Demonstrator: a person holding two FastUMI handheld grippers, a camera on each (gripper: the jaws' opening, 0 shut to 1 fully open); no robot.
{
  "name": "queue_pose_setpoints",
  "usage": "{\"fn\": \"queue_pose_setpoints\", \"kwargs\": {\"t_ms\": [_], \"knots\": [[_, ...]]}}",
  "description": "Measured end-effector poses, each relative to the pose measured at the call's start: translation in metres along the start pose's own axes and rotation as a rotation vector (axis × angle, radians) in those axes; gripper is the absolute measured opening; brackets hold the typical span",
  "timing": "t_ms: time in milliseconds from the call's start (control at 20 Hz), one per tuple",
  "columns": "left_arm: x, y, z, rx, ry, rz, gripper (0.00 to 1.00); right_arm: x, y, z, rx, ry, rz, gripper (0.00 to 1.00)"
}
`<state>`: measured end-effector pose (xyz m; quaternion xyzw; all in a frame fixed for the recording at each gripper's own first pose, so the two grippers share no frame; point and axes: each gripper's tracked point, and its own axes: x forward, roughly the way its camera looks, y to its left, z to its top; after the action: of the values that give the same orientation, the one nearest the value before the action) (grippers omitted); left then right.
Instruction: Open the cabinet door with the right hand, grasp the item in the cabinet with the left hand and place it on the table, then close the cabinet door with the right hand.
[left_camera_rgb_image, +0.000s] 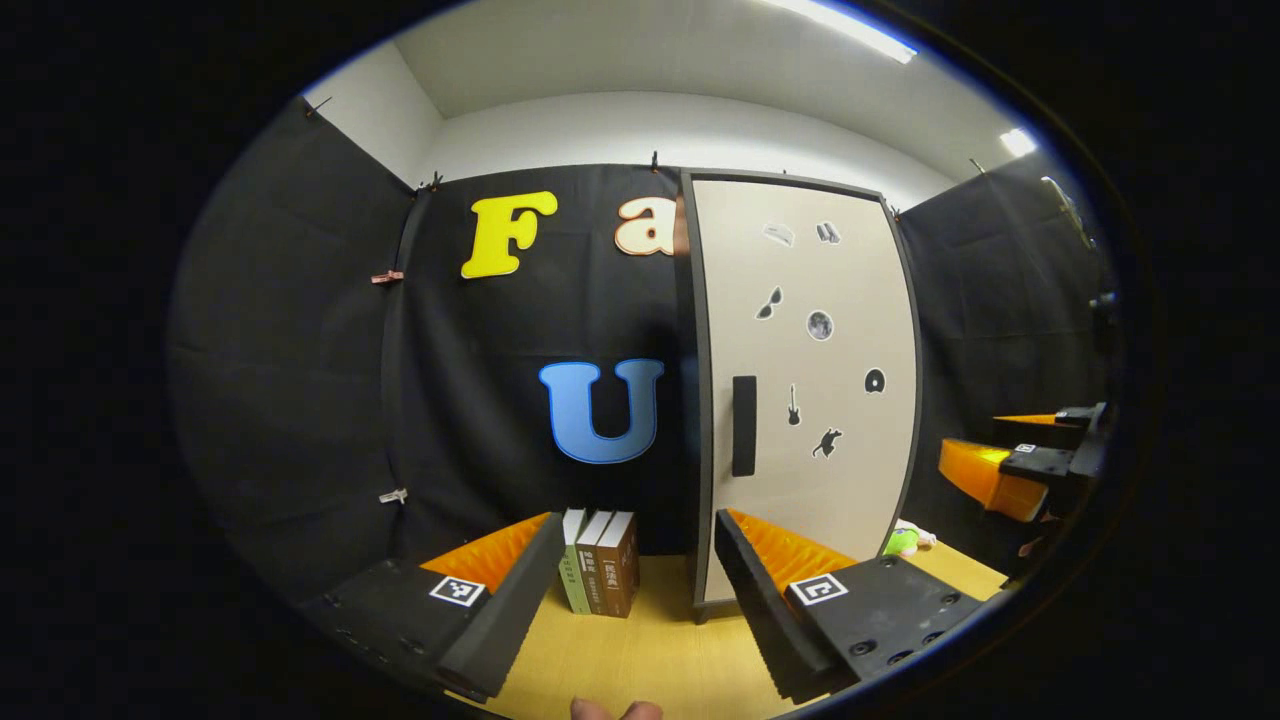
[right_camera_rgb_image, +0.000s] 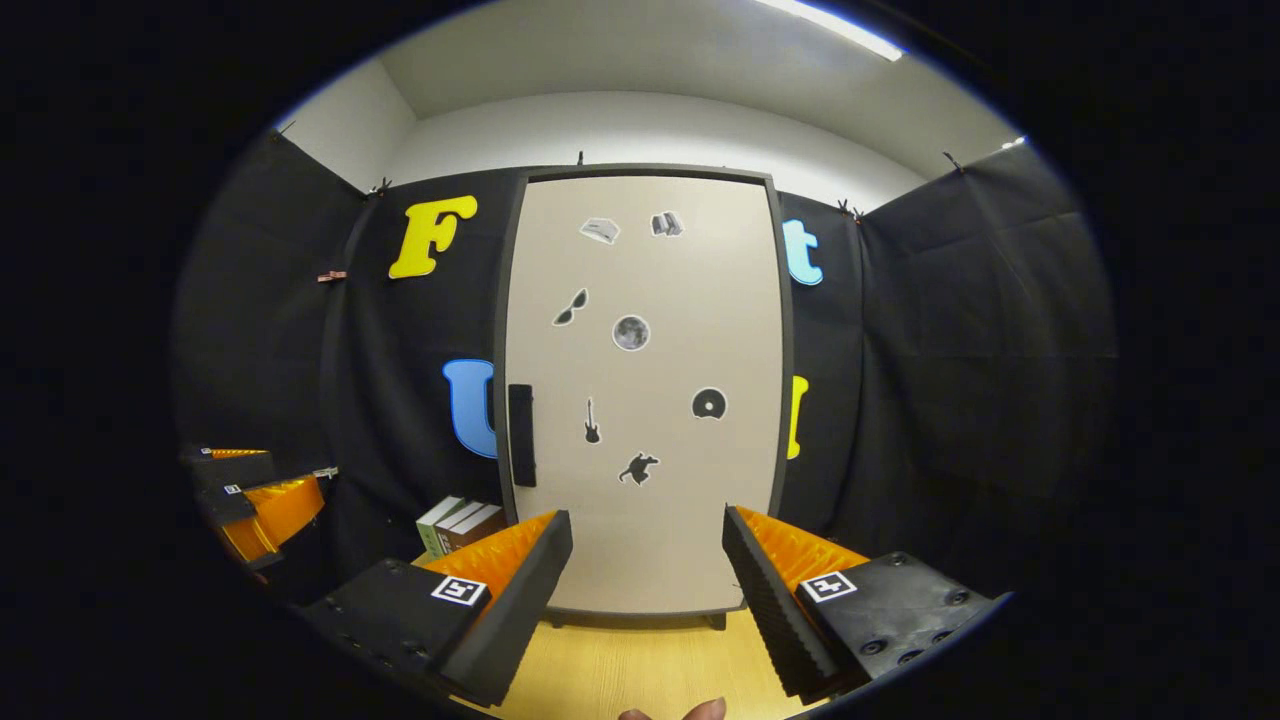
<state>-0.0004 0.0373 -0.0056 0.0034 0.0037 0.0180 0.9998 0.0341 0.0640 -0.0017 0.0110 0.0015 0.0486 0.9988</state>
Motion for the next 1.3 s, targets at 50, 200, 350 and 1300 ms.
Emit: {"fn": "queue_pose_setpoints", "kwargs": {"t_ms": [50, 200, 350, 1300], "knots": [[0.000, 0.006, -0.002, 0.001, 0.001, 0.007, 0.95, 0.009, 0.012, 0.001, 0.003, -0.001, 0.022, 0.98], [0.001, 0.023, -0.006, 0.008, 0.006, 0.031, 0.95, 0.039, 0.044, 0.013, 0.026, -0.042, 0.070, 0.98], [0.002, 0.038, -0.012, -0.006, 0.017, 0.049, 0.95, 0.075, 0.068, 0.013, 0.028, -0.044, 0.101, 0.98], [0.001, 0.098, -0.040, -0.036, 0.058, 0.145, 0.95, 0.237, 0.129, -0.033, 0.073, 0.064, 0.041, 0.64]]}}
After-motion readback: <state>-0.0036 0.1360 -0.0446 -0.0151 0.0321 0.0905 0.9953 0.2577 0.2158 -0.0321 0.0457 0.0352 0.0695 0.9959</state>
